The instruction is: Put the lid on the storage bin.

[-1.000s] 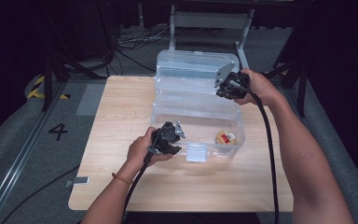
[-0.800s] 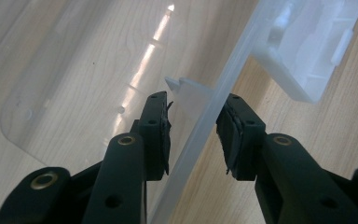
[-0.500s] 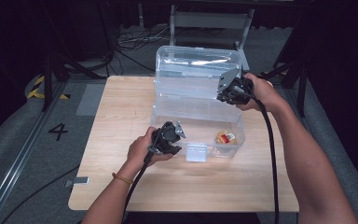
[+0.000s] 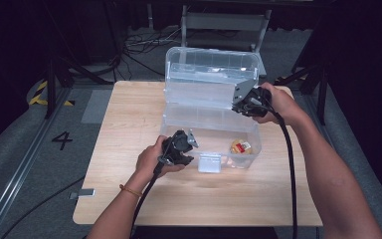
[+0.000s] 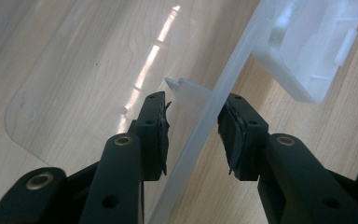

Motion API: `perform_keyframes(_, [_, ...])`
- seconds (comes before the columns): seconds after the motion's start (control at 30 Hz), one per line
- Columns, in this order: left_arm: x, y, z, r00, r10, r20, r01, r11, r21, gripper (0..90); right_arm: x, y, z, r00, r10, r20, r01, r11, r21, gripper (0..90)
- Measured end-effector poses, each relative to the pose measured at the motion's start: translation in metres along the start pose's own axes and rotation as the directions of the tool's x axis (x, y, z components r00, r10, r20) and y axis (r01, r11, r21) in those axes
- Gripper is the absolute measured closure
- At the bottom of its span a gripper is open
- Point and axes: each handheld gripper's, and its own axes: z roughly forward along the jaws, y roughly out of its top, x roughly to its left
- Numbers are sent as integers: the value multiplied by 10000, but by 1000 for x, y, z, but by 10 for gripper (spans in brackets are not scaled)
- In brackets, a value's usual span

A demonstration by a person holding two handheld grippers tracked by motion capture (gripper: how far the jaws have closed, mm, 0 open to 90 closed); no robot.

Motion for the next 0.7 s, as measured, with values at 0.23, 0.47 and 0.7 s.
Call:
perform_keyframes(0.23, [-1, 0, 0, 10000, -8, -65, 7, 10000, -11, 627, 6, -1, -2, 10000, -28, 18, 28, 10000, -20, 864])
perform_keyframes(0.47, [-1, 0, 0, 10000, 8, -89, -8, 10000, -4, 627, 12, -4, -3, 10000, 1, 4, -1, 9998, -209, 858])
perform_keyframes(0.7, [-2, -1, 0, 9998, 60, -198, -61, 10000, -62, 623, 19, -7, -4, 10000, -33, 73, 35, 9997, -242, 850])
